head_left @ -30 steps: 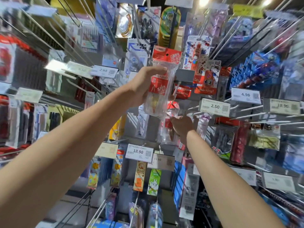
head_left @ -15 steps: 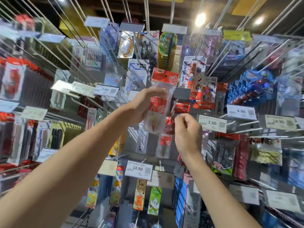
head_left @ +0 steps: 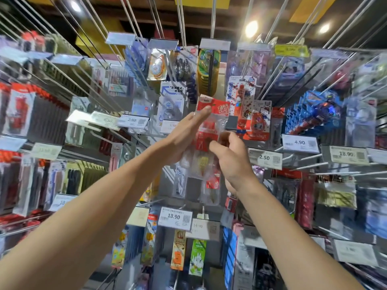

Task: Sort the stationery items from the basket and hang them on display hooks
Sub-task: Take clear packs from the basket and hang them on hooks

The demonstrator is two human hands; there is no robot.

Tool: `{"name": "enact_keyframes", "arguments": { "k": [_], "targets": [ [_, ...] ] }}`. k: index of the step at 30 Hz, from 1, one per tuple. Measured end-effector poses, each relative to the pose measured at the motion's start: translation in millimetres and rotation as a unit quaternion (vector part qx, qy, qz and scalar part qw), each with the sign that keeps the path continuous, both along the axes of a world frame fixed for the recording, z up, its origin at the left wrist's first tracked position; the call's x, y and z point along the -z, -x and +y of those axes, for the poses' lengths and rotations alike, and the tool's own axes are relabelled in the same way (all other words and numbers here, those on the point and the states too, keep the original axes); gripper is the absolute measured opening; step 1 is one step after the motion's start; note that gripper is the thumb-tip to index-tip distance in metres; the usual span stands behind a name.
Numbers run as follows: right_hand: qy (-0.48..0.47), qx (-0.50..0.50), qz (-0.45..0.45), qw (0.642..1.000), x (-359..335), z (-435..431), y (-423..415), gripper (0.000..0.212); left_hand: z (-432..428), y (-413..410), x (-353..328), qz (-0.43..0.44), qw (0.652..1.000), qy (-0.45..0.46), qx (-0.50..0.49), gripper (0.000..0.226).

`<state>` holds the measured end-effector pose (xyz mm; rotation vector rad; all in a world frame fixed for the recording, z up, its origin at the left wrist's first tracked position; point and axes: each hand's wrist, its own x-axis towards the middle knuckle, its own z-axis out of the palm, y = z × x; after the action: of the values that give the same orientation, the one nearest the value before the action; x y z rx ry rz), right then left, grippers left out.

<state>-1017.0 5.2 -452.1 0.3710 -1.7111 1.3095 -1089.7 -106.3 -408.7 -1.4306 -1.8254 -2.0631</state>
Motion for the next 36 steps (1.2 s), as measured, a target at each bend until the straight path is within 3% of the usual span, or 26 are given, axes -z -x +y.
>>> {"name": "enact_keyframes", "arguments": {
  "k": [3,5,8,11,16,23,36],
  "targets": [
    [0.023,-0.062,-0.015,0.998,15.0,14.1,-8.0,0.001,1.6,-0.4,-6.9,0.01,0.999,-0.01,-0.04,0.049],
    [0.02,-0.041,-0.027,0.999,31.9,27.4,-11.3,0.013,2.7,0.4,-9.8,-0.028,0.997,-0.015,-0.071,0.036],
    [0.002,0.004,-0.094,0.996,64.8,47.4,-12.9,0.025,1.8,-2.5,-14.6,-0.1,0.993,-0.007,-0.065,0.04],
    [0.0,0.056,-0.161,0.985,91.4,65.4,-8.5,0.014,4.4,-4.6,-20.4,-0.112,0.991,0.002,-0.068,0.041],
    [-0.011,0.095,-0.163,0.982,80.5,65.5,0.5,0.025,5.2,-7.2,-22.6,-0.116,0.991,0.018,-0.059,0.048],
    [-0.005,0.127,-0.175,0.976,60.6,64.6,27.2,0.013,-0.1,-7.9,-16.9,-0.104,0.992,0.018,-0.065,0.043],
    [0.042,0.087,-0.158,0.983,50.8,59.3,32.9,0.014,0.6,1.7,-15.0,-0.118,0.991,0.026,-0.05,0.052]
  ]
}}
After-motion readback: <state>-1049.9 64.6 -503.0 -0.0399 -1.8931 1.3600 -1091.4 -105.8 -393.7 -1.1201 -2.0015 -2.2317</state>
